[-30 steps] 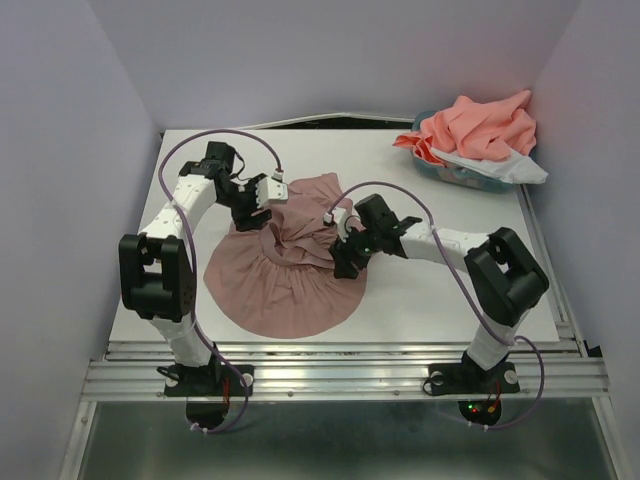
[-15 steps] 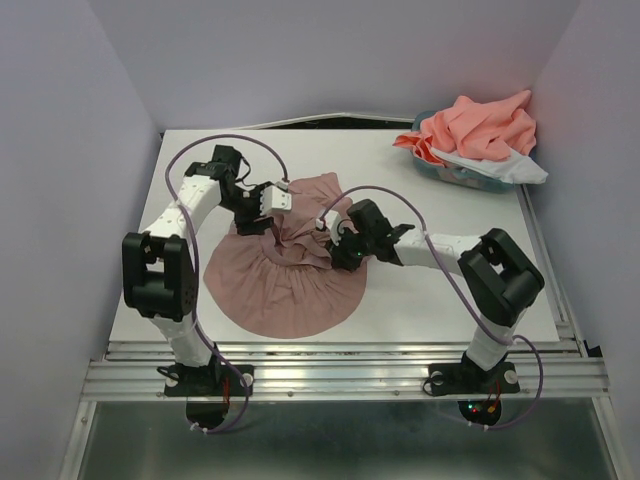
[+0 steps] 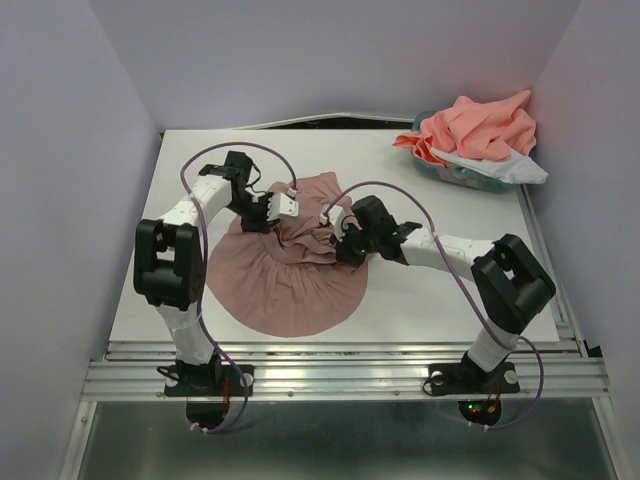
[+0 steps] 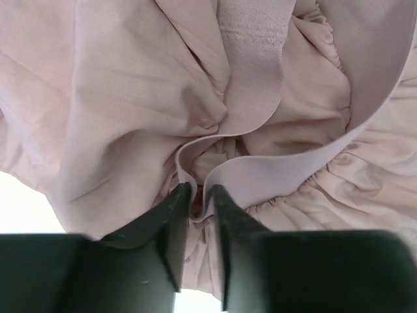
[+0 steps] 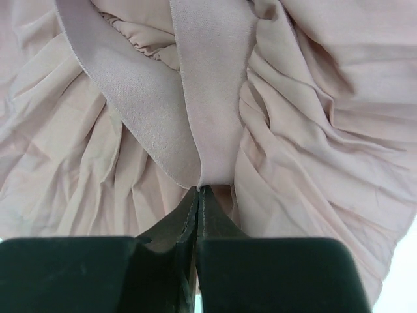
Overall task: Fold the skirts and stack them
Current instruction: Flatten the skirt out
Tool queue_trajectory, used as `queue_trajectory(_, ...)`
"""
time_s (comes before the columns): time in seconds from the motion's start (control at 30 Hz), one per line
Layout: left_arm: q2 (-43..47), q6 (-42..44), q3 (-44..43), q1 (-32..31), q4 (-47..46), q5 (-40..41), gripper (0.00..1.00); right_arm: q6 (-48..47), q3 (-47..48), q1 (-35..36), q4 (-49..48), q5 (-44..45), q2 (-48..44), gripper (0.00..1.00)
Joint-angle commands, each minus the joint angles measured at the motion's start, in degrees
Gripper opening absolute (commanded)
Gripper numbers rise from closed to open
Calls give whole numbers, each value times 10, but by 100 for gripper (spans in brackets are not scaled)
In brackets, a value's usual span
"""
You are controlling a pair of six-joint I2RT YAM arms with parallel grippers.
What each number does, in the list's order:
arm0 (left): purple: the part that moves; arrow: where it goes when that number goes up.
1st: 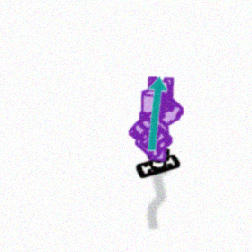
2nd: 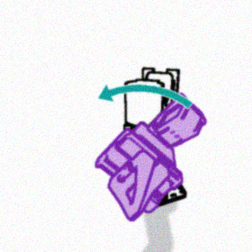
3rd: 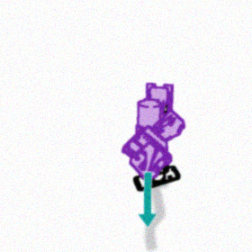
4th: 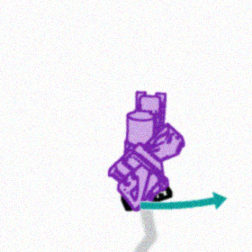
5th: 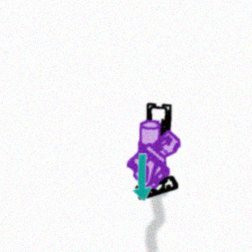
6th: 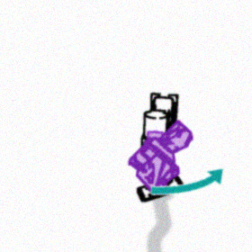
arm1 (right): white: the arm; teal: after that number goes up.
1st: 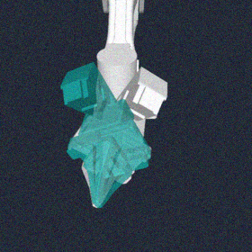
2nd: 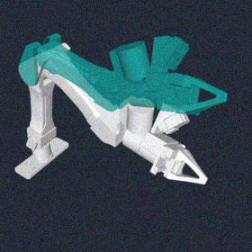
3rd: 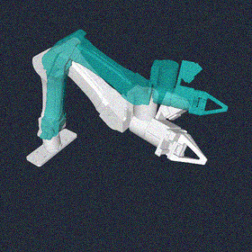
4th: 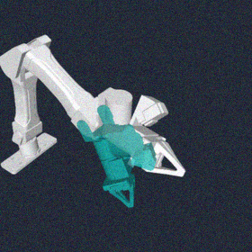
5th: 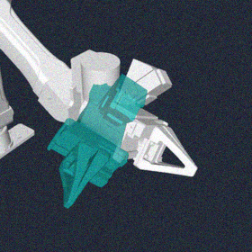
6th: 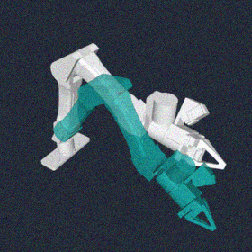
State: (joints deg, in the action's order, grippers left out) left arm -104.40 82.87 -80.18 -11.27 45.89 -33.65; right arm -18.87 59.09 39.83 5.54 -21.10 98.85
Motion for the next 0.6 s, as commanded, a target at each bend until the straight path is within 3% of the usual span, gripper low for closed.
queue_trajectory(0.0,38,-1,2,3,7,-8,19,16,11,-4,34,31,-58,1)
queue_trajectory(0.03,59,-5,2,9,9,-15,14,21,16,-9,59,31,-70,1)
queue_trajectory(0.07,69,-11,3,12,9,-17,3,23,23,-16,71,27,-75,1)
queue_trajectory(0.1,88,-17,1,16,11,-22,0,24,34,-31,82,24,-81,1)
queue_trajectory(0.43,266,-93,10,86,2,-97,0,24,159,-97,272,27,-144,1)
queue_trajectory(0.57,345,-112,62,84,-24,-109,0,17,140,-107,281,18,-148,1)
